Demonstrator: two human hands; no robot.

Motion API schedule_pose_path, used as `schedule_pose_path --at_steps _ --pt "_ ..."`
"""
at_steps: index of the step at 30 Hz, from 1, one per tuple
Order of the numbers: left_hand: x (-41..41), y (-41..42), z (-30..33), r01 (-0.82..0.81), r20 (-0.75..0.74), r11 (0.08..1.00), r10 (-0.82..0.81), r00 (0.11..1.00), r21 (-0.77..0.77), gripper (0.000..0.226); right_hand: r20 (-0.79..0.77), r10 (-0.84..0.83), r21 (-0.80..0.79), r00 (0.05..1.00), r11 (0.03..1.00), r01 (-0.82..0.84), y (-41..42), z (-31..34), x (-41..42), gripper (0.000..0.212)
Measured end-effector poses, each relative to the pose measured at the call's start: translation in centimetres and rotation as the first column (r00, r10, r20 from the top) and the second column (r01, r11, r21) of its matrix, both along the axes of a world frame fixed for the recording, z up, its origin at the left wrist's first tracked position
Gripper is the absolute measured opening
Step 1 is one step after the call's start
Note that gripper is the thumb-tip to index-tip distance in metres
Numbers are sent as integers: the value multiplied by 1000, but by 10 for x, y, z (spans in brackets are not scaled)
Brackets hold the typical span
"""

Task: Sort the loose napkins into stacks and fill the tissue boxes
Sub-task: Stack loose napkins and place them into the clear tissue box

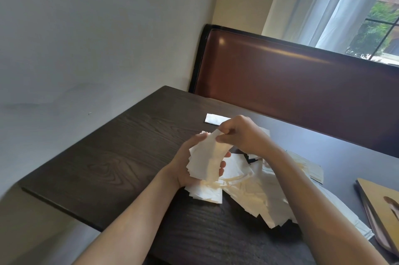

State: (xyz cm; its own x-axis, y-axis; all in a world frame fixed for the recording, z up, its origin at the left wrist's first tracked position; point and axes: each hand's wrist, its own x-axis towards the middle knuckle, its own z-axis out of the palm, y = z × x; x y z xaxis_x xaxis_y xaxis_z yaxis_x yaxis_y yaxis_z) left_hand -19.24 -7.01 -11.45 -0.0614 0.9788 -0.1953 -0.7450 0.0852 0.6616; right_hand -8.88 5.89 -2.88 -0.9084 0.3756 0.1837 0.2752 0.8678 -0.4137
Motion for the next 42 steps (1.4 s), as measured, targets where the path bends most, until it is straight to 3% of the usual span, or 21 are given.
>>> schedule_pose_path --at_steps 4,10,12,15,18,19,21,23,26,28,31,34,36,39,42 --pt "1 -1 3 -22 1 999 22 1000 29 61 -122 -88 19 989 996 91 0 1 1 9" --pt "-3 -1 0 -128 151 991 122 981 29 53 -269 -87 -22 959 996 84 -6 10 6 12" --pt "-3 -2 -1 -173 160 985 168 973 17 48 -308 -66 -46 949 997 55 -10 18 9 23" --pt "-3 0 -2 -203 128 979 201 971 4 44 -346 25 -296 938 946 -135 -14 33 16 34" --pt "1 -3 -1 -142 93 989 137 986 49 61 -217 133 -499 967 836 -227 -18 39 16 19" --pt "2 -5 2 -103 100 993 97 990 61 63 -141 153 -474 978 857 -202 -18 35 13 14" --pt "2 -8 6 -16 108 997 8 994 73 72 7 134 -274 991 953 -127 -21 24 3 14" --pt "3 -9 7 6 95 998 -12 995 69 75 43 73 -137 996 988 -66 -23 13 -4 18" --pt "5 -8 8 -35 52 996 30 998 80 60 -43 -29 -276 999 961 16 -19 0 -7 19" --pt "5 -7 6 -98 46 991 94 995 88 56 -94 -96 -275 991 959 67 -16 -2 -7 19" --pt "6 -5 6 -106 61 989 100 993 101 57 -127 -84 -189 988 980 59 -10 -5 -8 27" --pt "3 -3 4 -107 65 988 100 993 112 56 -147 -25 55 989 998 34 -4 -10 -7 32" --pt "1 -3 3 -94 48 990 90 995 101 64 -80 32 160 996 987 -18 -2 -13 -6 31" --pt "2 -2 4 -88 11 996 88 996 33 67 56 32 161 998 986 -40 -5 -18 -6 33" --pt "4 -4 8 -80 -11 997 80 997 24 68 9 29 128 1000 991 -30 -6 -18 -7 21"
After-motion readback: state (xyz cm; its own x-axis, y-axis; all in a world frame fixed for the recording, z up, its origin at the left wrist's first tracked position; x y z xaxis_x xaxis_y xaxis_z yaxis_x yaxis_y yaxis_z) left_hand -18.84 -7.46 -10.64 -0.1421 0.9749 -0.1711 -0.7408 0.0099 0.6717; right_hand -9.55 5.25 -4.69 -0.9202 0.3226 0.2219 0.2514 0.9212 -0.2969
